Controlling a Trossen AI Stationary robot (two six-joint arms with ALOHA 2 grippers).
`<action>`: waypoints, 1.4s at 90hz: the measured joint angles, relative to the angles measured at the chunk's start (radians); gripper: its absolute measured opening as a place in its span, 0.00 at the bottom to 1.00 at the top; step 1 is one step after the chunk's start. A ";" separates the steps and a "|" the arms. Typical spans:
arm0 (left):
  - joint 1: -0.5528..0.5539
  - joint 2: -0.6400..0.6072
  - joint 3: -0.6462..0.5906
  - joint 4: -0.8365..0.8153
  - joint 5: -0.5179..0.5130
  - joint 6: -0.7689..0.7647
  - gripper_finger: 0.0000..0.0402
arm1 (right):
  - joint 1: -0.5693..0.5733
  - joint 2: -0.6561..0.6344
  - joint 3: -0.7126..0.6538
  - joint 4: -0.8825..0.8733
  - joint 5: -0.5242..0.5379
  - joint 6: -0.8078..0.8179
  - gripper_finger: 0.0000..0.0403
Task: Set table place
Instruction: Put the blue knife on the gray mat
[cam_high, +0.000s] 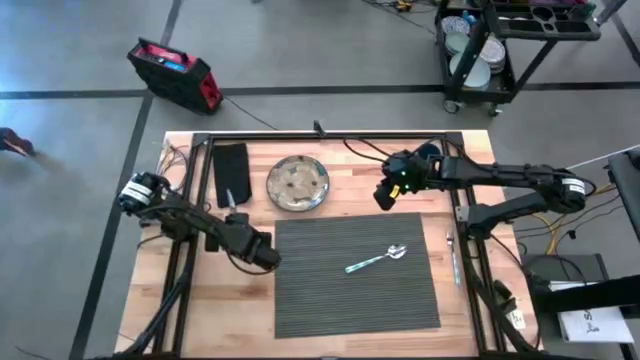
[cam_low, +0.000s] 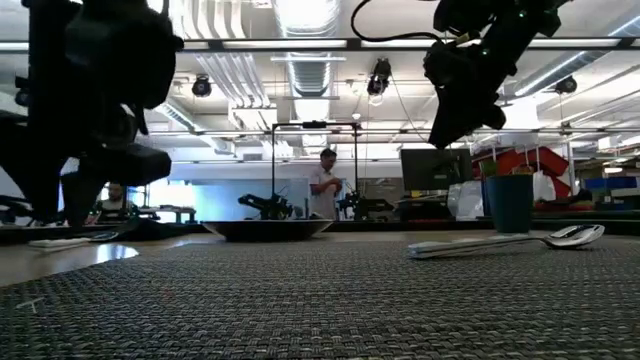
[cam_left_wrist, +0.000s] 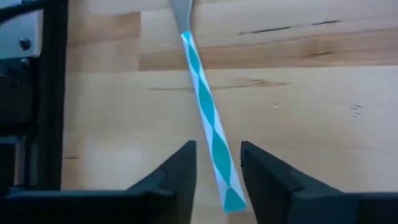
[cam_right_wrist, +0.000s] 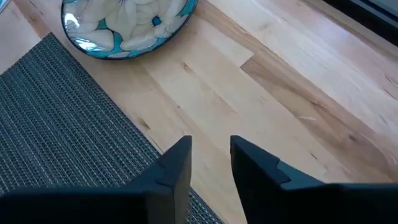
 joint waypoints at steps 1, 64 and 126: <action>0.001 0.000 -0.005 0.011 0.000 0.000 0.33 | 0.000 0.000 0.000 0.000 0.000 -0.001 0.25; 0.014 -0.005 -0.124 0.230 0.009 0.036 0.05 | 0.000 0.000 0.000 -0.042 0.000 -0.034 0.18; 0.010 -0.115 0.052 0.202 -0.278 0.299 0.01 | 0.000 -0.101 0.026 -0.034 0.000 -0.032 0.09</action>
